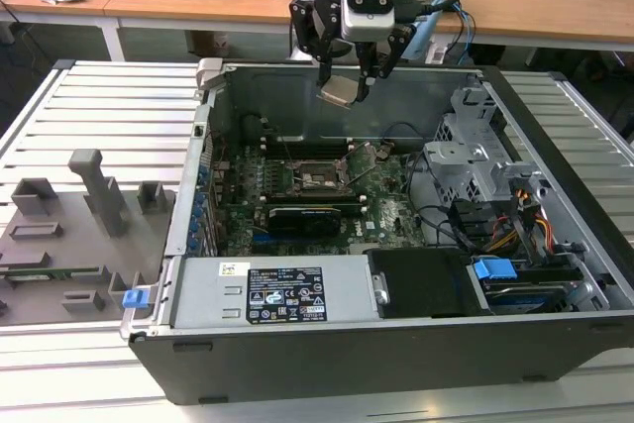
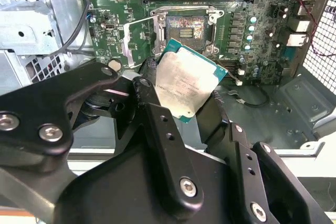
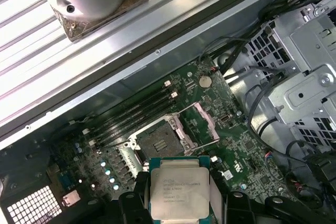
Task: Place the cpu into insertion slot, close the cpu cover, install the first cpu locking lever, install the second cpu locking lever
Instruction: 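Place the cpu into insertion slot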
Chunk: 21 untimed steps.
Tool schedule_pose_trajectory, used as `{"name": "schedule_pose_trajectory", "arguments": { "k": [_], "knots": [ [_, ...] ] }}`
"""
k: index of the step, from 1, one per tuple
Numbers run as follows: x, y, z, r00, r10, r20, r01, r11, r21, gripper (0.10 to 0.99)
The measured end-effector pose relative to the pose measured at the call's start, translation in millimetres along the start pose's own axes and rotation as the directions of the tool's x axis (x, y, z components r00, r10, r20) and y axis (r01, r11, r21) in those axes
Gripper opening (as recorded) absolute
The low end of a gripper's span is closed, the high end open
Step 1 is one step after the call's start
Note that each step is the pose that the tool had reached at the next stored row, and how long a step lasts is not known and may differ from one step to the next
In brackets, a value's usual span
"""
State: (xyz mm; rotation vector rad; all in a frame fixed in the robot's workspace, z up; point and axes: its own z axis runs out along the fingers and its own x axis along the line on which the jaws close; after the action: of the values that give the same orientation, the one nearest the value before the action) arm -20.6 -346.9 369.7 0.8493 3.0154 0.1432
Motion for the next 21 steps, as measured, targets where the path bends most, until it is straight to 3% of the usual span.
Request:
{"name": "schedule_pose_trajectory", "arguments": {
  "k": [21],
  "knots": [
    [0.0,0.0,0.0,0.9950,0.100,0.0088,-0.100,0.9950,-0.002,0.541]
  ]
}}
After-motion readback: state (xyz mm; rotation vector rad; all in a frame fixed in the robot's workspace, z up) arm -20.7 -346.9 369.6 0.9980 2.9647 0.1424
